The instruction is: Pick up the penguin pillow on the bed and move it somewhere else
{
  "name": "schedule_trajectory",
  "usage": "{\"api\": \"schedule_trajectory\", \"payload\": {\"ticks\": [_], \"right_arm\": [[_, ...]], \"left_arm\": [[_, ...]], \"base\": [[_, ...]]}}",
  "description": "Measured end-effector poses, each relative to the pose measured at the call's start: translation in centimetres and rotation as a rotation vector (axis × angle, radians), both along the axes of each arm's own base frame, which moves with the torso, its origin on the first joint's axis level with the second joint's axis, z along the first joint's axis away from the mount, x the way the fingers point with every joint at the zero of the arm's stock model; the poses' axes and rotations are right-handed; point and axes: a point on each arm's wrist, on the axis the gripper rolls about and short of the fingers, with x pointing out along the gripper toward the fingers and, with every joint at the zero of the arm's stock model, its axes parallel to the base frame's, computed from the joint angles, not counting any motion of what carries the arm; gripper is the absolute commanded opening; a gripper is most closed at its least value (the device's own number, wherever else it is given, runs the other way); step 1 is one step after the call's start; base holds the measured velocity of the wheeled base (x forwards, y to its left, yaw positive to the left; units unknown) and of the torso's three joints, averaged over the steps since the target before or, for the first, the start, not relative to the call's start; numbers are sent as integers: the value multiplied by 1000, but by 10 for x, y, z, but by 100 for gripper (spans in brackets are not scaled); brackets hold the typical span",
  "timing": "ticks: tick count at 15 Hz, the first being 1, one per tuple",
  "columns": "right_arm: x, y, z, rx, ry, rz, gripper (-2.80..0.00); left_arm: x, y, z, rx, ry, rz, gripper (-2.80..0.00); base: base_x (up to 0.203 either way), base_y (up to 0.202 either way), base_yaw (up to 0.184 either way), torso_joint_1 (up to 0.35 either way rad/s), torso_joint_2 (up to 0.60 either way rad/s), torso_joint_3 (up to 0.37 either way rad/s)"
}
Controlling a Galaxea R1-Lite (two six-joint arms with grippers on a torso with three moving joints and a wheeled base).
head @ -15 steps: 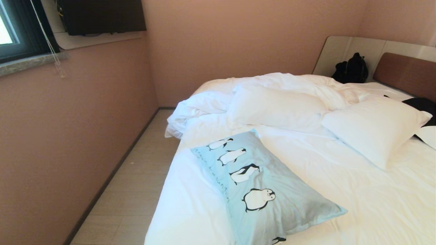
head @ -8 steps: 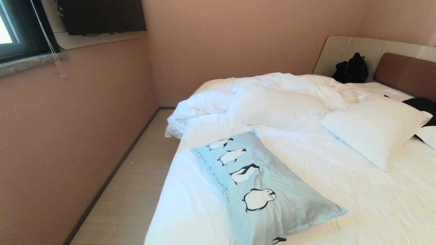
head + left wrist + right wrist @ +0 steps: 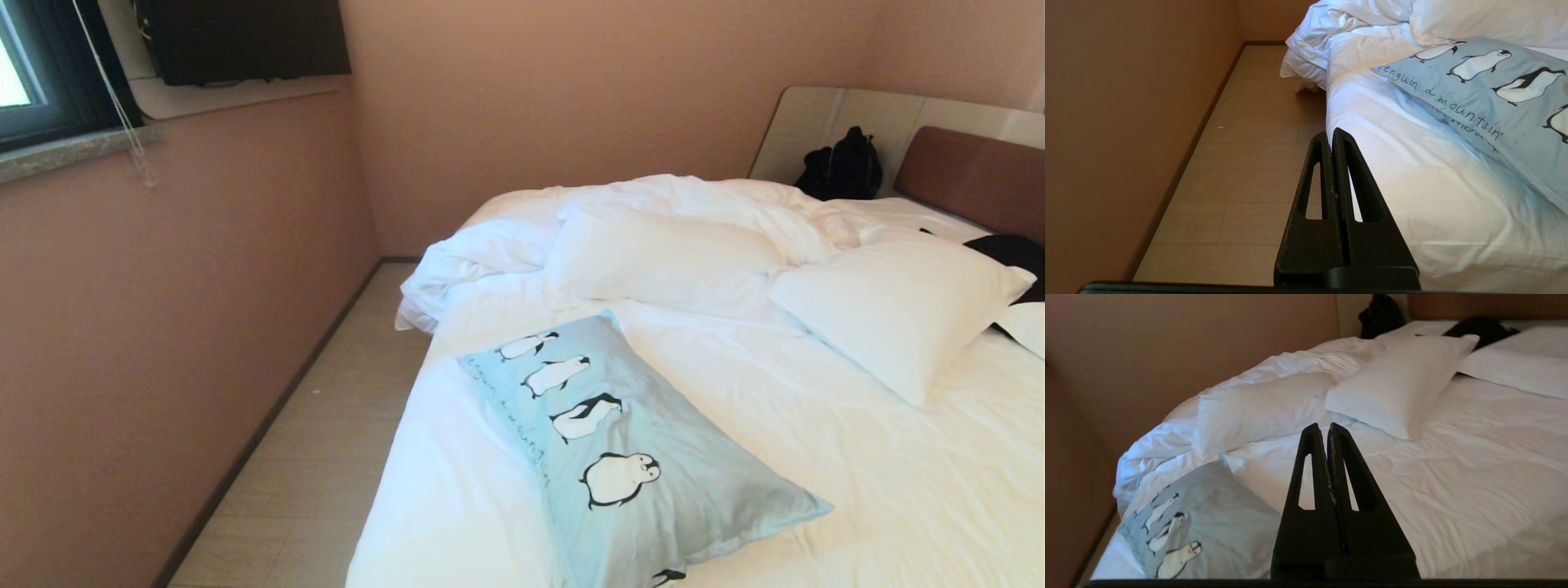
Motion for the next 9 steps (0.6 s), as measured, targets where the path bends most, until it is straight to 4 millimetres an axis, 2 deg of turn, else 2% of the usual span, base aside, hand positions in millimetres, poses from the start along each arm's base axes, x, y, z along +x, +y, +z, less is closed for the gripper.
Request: {"api": "schedule_trajectory", "payload": {"ticks": [2, 6, 9], "right_arm": [[4, 1, -13, -65, 18, 45, -280], [31, 4, -54, -181, 125, 157, -280], [40, 6, -68, -241, 144, 234, -280]], "left_arm": [[0, 0, 0, 0, 1, 0, -280], [0, 0, 0, -1, 0, 0, -280], [0, 0, 0, 0, 0, 0, -280]], "base": [[0, 0, 0, 0, 0, 0], [0, 0, 0, 0, 0, 0], [0, 0, 0, 0, 0, 0]]}}
